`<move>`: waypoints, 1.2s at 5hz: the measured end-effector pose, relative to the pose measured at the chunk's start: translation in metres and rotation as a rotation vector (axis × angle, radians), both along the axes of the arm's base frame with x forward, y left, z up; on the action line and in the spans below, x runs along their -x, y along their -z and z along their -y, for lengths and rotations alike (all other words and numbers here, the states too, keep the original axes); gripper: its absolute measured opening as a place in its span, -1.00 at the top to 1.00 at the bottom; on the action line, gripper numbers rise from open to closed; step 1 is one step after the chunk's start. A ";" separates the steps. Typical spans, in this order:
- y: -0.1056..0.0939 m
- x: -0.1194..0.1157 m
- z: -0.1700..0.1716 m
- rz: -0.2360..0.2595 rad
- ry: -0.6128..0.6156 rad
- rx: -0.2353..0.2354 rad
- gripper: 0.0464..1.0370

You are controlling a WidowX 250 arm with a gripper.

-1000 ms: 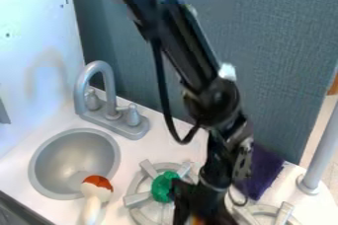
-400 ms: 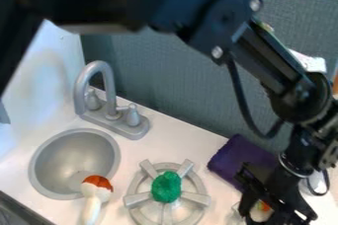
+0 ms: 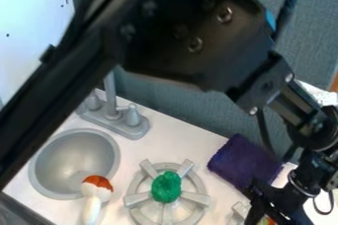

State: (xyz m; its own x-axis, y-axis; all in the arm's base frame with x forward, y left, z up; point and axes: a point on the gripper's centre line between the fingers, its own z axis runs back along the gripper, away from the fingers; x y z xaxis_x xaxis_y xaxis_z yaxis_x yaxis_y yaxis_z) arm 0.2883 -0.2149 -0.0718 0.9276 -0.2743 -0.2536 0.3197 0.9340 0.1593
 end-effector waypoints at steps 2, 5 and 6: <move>0.009 -0.010 0.011 0.015 0.009 0.036 -0.04; 0.026 -0.006 0.010 -0.037 -0.054 0.231 -0.71; 0.026 -0.008 0.007 -0.025 -0.065 0.212 -0.92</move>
State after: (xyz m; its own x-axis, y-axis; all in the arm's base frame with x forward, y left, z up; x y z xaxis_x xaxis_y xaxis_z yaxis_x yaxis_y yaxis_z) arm 0.2963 -0.2224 -0.0978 0.9394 -0.2634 -0.2197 0.2589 0.9646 -0.0496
